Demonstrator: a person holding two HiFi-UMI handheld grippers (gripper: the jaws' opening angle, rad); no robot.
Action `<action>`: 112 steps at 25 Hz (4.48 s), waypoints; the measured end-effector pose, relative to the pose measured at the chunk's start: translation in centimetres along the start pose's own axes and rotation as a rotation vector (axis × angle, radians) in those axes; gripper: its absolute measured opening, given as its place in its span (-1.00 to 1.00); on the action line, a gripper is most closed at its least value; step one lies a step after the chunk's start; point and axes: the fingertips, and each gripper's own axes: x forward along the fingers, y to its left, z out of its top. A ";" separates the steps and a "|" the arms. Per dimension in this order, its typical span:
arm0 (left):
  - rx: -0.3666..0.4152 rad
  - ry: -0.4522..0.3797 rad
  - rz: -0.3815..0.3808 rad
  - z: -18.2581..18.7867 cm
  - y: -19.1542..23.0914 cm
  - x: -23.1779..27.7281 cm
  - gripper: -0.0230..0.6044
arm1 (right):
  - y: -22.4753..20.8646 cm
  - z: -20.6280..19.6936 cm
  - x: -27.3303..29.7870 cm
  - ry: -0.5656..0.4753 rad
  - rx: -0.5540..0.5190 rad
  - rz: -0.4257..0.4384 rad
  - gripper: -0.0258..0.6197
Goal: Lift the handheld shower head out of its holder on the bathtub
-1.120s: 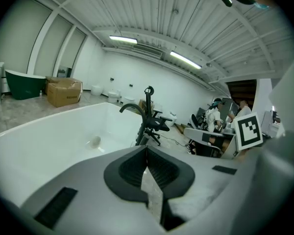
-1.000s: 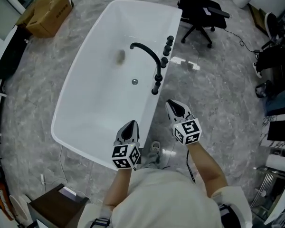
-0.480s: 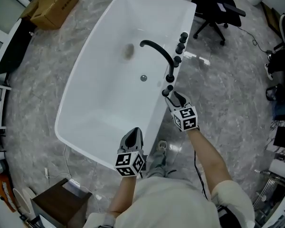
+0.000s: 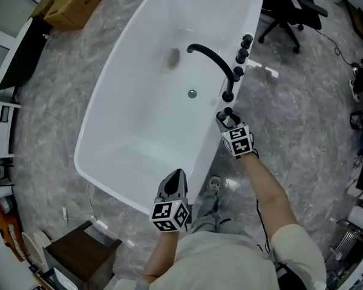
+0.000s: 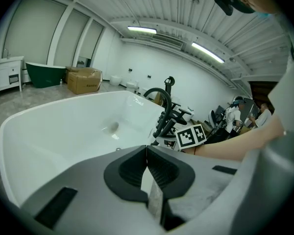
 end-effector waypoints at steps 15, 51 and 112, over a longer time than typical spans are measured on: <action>0.010 0.006 0.001 -0.1 -0.3 -0.1 -0.86 | 0.0 -0.4 0.8 0.053 -0.072 -0.018 -0.47; 0.117 -0.110 -0.136 0.6 -6.5 -7.6 -0.86 | 4.3 7.5 -16.8 -0.208 -0.123 -0.117 -0.47; 0.311 -0.212 -0.320 -12.2 -16.6 -30.1 -0.86 | 21.7 -3.2 -60.7 -0.689 0.013 -0.330 -0.47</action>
